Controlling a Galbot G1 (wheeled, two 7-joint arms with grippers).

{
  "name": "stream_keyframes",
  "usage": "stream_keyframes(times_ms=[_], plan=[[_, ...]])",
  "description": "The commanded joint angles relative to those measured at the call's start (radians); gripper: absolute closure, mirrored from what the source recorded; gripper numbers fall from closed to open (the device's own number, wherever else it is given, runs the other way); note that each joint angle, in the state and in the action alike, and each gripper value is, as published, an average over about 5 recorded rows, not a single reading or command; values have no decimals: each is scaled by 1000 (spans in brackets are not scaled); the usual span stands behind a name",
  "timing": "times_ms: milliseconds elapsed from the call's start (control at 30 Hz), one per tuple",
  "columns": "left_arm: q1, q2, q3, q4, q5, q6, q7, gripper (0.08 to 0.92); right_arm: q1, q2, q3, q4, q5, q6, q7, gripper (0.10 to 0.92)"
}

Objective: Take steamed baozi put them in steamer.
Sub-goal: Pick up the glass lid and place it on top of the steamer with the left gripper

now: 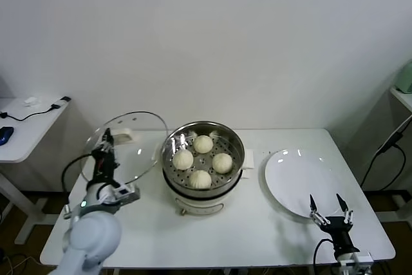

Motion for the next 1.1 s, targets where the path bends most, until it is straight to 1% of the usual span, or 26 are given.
stream_keyframes(times_ms=[33, 167, 300, 567, 700, 1100], plan=[[-153, -180, 325, 15, 302, 132, 157, 863, -2, 17, 2, 6, -27, -7, 0, 203], [-185, -273, 390, 76, 395, 134, 173, 863, 2, 20, 5, 0, -27, -3, 1, 203], [-202, -364, 423, 144, 463, 126, 177, 863, -3, 24, 9, 1, -24, 2, 1, 203], [-212, -467, 442, 250, 525, 117, 169, 863, -8, 22, 17, -16, -22, 24, 3, 203], [-210, -488, 443, 286, 550, 113, 166, 863, -9, 20, 22, -23, -20, 30, 4, 203], [-200, -488, 417, 341, 584, 104, 139, 863, -14, 24, 27, -31, -20, 49, 5, 203]])
